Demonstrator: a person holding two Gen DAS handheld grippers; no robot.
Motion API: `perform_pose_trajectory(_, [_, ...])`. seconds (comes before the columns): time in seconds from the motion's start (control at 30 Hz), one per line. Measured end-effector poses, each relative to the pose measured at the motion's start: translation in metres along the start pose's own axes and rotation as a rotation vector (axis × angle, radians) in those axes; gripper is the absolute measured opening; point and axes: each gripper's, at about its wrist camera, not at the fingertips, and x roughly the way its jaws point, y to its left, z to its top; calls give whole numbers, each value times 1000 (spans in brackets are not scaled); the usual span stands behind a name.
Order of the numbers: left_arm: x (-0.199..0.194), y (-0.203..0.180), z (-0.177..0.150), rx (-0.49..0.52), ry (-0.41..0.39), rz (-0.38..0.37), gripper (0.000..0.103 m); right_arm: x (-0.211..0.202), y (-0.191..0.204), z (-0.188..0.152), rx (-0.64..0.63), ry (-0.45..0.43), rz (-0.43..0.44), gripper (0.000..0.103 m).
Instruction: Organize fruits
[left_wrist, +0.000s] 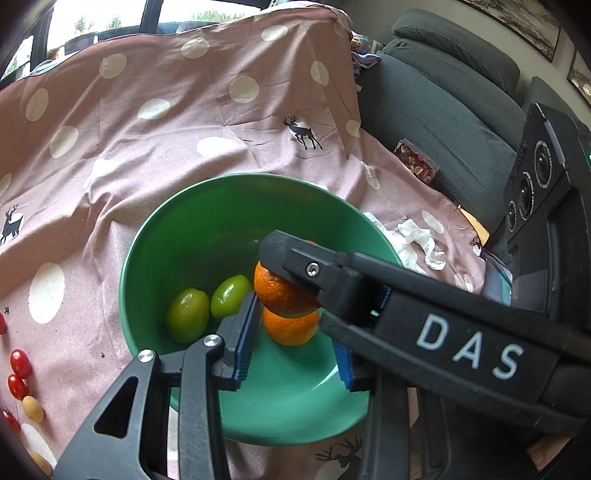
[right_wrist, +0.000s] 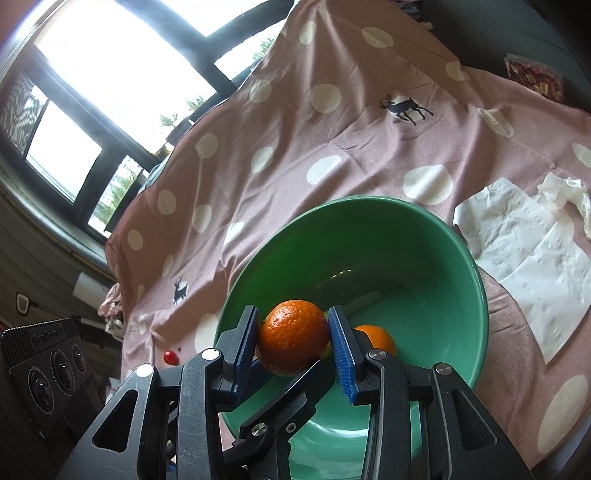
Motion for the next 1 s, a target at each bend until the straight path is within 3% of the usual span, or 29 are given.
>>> perform_pose_trajectory(0.53, [16,1,2,-29,59,-55,37,4,-8,2,31,11,-67,41])
perform_pose_trajectory(0.8, [9,5,0,-50,52,-24,37,2,-4,2,12,-1,-104,41])
perform_pose_trajectory(1.0, [-25,12,-3,-65,-15,-13,51,-8,-2,4,4,-54,-130,41])
